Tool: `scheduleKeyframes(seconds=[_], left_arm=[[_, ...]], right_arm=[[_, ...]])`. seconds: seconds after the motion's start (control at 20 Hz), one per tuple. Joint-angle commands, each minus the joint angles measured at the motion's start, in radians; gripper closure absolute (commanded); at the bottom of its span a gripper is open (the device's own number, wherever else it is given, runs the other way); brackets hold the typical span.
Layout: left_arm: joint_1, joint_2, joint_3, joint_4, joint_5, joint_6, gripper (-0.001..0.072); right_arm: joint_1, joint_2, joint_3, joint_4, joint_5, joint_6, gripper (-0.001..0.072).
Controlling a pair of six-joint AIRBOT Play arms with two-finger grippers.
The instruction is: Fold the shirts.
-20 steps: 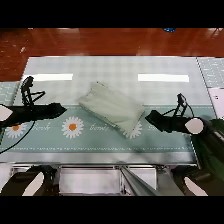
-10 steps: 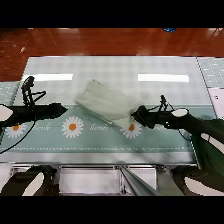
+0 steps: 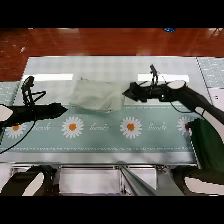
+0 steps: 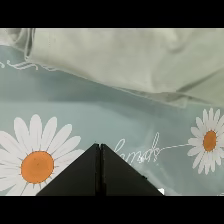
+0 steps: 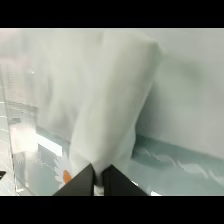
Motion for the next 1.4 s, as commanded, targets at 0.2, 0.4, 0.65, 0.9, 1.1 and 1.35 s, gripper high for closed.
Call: scheduleKeyframes(seconds=[0.2, 0.4, 0.65, 0.9, 1.1, 1.35], left_arm=[[0.000, -0.001, 0.000, 0.000, 0.006, 0.000, 0.0693], [0.000, -0.001, 0.000, 0.000, 0.006, 0.000, 0.0693], [0.000, 0.000, 0.003, -0.038, 0.019, 0.000, 0.0693], [0.000, 0.000, 0.016, -0.072, 0.105, 0.002, 0.0692], [0.000, 0.000, 0.021, -0.072, 0.183, 0.005, 0.0692], [-0.005, -0.001, 0.021, -0.080, 0.261, 0.004, 0.0693]], right_arm=[[-0.064, -0.004, 0.573, -0.490, 0.293, 0.313, 0.0689], [-0.202, 0.064, 0.760, -0.598, 0.449, 0.399, 0.0688], [-0.456, 0.231, 0.773, -0.597, 0.612, 0.461, 0.0688], [-0.673, 0.397, 0.769, -0.776, 0.834, 0.533, 0.0690], [-0.872, 0.511, 0.736, -0.982, 1.030, 0.496, 0.0690], [-1.184, 0.724, 0.405, -1.038, 1.029, 0.371, 0.0690]])
